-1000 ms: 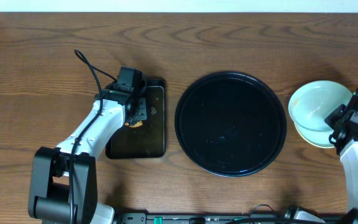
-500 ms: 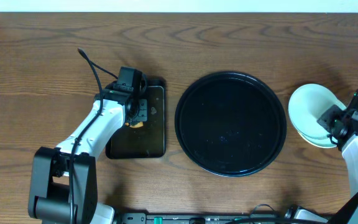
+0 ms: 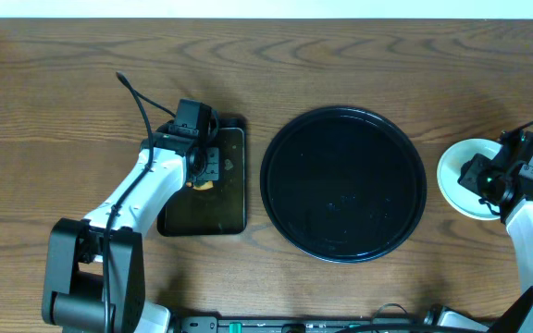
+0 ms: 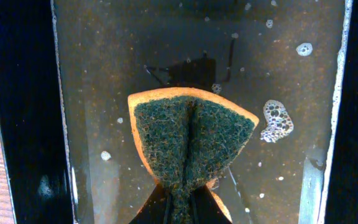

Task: Clean dirty plates on tray and stack at the side
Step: 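Lower the sponge with left gripper and release it in the small tray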

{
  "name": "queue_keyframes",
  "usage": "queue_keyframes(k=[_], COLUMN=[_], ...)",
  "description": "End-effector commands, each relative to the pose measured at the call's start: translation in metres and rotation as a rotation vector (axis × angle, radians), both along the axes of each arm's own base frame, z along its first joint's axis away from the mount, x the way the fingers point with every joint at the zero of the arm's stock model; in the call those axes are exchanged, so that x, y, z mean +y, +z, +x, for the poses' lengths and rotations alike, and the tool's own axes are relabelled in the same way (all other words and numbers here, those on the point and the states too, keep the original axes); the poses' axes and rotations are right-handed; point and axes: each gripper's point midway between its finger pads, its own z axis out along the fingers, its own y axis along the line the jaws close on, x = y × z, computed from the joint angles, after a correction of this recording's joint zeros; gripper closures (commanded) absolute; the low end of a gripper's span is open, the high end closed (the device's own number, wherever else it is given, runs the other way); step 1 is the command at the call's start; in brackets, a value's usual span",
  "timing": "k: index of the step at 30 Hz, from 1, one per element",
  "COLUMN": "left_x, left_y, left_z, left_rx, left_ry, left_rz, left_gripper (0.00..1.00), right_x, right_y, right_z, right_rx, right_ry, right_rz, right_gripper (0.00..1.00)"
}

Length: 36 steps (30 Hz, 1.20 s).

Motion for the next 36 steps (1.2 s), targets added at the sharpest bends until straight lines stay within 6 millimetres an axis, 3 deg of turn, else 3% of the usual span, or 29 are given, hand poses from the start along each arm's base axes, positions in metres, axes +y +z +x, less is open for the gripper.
queue_keyframes(k=[1, 4, 10, 13, 15, 17, 19, 21, 23, 27, 29, 31, 36], left_x=[0.000, 0.000, -0.040, -0.045, -0.031, 0.000, 0.034, 0.053, 0.042, -0.046, -0.076, -0.076, -0.033], left_y=[-0.005, -0.012, -0.031, -0.041, -0.050, -0.056, -0.054, -0.049, -0.049, -0.043, -0.032, -0.032, -0.047], left_z=[-0.002, 0.001, -0.011, -0.015, -0.014, -0.011, -0.011, -0.016, -0.018, -0.031, -0.040, -0.039, -0.025], left_rx=[0.015, 0.000, 0.074, 0.108, 0.121, 0.121, 0.101, 0.090, 0.107, 0.201, 0.202, 0.189, 0.173], left_ry=[-0.067, -0.086, -0.229, -0.237, -0.199, -0.055, 0.128, 0.265, 0.271, -0.114, -0.284, -0.318, -0.126], left_rz=[0.013, 0.009, -0.195, -0.229, -0.162, -0.024, 0.129, 0.203, 0.134, -0.307, -0.468, -0.463, -0.219], left_gripper=[0.93, 0.93, 0.93, 0.93, 0.92, 0.93, 0.93, 0.92, 0.93, 0.93, 0.93, 0.93, 0.91], right_x=[0.014, 0.022, 0.034, 0.035, 0.035, 0.036, 0.036, 0.036, 0.036, 0.036, 0.035, 0.035, 0.036], right_y=[0.001, 0.002, 0.002, 0.002, 0.001, 0.001, 0.001, 0.000, 0.000, 0.000, 0.000, 0.000, 0.000], right_z=[0.004, 0.007, 0.010, 0.009, 0.009, 0.008, 0.007, 0.007, 0.007, 0.007, 0.007, 0.007, 0.006], right_rx=[-0.015, -0.020, -0.019, -0.016, -0.013, -0.010, -0.008, -0.006, -0.006, -0.006, -0.005, -0.005, -0.001], right_ry=[0.069, 0.096, 0.150, 0.154, 0.154, 0.153, 0.153, 0.153, 0.153, 0.153, 0.152, 0.152, 0.152], right_rz=[0.030, 0.034, 0.022, 0.023, 0.024, 0.026, 0.027, 0.028, 0.028, 0.027, 0.025, 0.025, 0.026], right_gripper=[0.61, 0.59, 0.60, 0.60, 0.60, 0.60, 0.60, 0.60, 0.60, 0.61, 0.60, 0.61, 0.61])
